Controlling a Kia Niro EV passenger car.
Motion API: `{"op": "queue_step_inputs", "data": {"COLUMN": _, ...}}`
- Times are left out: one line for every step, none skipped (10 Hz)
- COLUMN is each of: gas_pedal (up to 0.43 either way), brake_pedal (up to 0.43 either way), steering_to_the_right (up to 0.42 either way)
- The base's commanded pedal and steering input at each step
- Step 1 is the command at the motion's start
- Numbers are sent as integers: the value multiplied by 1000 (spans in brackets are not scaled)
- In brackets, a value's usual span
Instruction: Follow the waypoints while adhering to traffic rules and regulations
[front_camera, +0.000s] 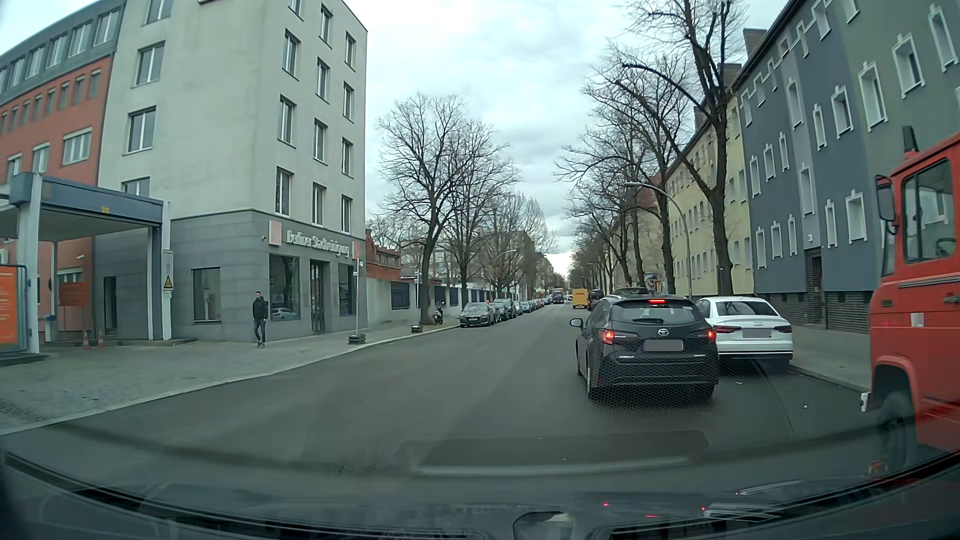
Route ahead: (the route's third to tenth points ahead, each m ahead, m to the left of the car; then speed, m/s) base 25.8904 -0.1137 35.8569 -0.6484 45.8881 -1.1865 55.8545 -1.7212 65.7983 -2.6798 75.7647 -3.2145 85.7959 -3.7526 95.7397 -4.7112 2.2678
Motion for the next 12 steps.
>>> {"op": "queue_step_inputs", "data": {"gas_pedal": 169, "brake_pedal": 12, "steering_to_the_right": -234}}
{"op": "queue_step_inputs", "data": {"gas_pedal": 169, "brake_pedal": 12, "steering_to_the_right": -203}}
{"op": "queue_step_inputs", "data": {"gas_pedal": 169, "brake_pedal": 18, "steering_to_the_right": -177}}
{"op": "queue_step_inputs", "data": {"gas_pedal": 177, "brake_pedal": 12, "steering_to_the_right": -147}}
{"op": "queue_step_inputs", "data": {"gas_pedal": 177, "brake_pedal": 18, "steering_to_the_right": -134}}
{"op": "queue_step_inputs", "data": {"gas_pedal": 197, "brake_pedal": 18, "steering_to_the_right": -129}}
{"op": "queue_step_inputs", "data": {"gas_pedal": 209, "brake_pedal": 18, "steering_to_the_right": -120}}
{"op": "queue_step_inputs", "data": {"gas_pedal": 209, "brake_pedal": 18, "steering_to_the_right": -108}}
{"op": "queue_step_inputs", "data": {"gas_pedal": 209, "brake_pedal": 18, "steering_to_the_right": -95}}
{"op": "queue_step_inputs", "data": {"gas_pedal": 209, "brake_pedal": 12, "steering_to_the_right": -78}}
{"op": "queue_step_inputs", "data": {"gas_pedal": 209, "brake_pedal": 12, "steering_to_the_right": -63}}
{"op": "queue_step_inputs", "data": {"gas_pedal": 209, "brake_pedal": 12, "steering_to_the_right": -44}}
